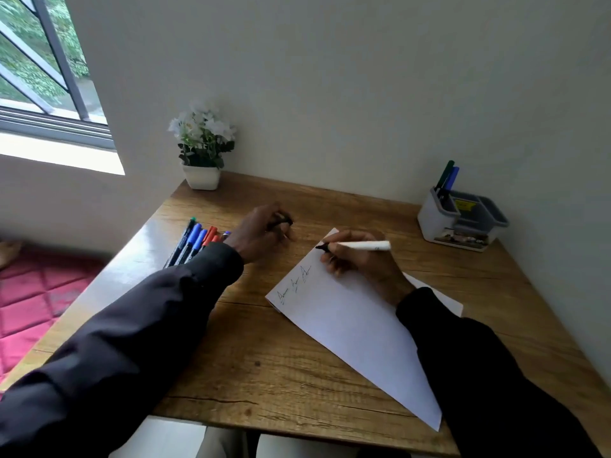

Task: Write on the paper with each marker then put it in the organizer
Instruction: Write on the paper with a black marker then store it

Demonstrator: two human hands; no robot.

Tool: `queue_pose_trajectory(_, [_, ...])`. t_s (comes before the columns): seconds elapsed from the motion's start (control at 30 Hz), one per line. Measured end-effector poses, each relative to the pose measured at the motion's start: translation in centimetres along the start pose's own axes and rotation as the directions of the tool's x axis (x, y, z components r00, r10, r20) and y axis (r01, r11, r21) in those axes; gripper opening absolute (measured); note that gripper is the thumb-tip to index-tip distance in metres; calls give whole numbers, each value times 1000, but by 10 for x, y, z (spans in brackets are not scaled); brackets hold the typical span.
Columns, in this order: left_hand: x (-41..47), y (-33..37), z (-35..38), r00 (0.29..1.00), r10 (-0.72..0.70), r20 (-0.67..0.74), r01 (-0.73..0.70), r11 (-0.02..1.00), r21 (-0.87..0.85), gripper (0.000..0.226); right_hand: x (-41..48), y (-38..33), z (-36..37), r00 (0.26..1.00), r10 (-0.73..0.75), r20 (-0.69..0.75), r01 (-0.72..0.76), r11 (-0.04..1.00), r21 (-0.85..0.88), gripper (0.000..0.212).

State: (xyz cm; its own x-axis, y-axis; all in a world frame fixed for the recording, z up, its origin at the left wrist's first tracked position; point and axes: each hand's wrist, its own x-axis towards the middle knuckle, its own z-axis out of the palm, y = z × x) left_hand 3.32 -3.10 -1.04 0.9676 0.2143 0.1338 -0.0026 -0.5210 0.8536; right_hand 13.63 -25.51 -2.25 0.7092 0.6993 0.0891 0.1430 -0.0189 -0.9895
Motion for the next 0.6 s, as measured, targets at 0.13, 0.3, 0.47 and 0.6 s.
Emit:
queue_pose_trajectory(0.13, [1, -5, 5, 994, 87, 67, -95, 986, 134, 35, -7, 4, 6, 997, -77, 6, 77, 995, -66, 11])
queue_pose_trajectory(0.3, [0, -8, 3, 979, 110, 173, -148, 963, 226, 32, -10, 7, 10, 993, -116, -29, 112, 987, -117, 7])
queue_pose_trajectory(0.47, [1, -8, 4, 961, 127, 246, -202, 929, 309, 28, -7, 11, 9, 995, -95, -25, 87, 972, -218, 3])
queue_pose_trajectory(0.6, [1, -9, 7, 958, 132, 253, -210, 926, 312, 28, -4, 6, 12, 995, -96, 19, 98, 958, -271, 7])
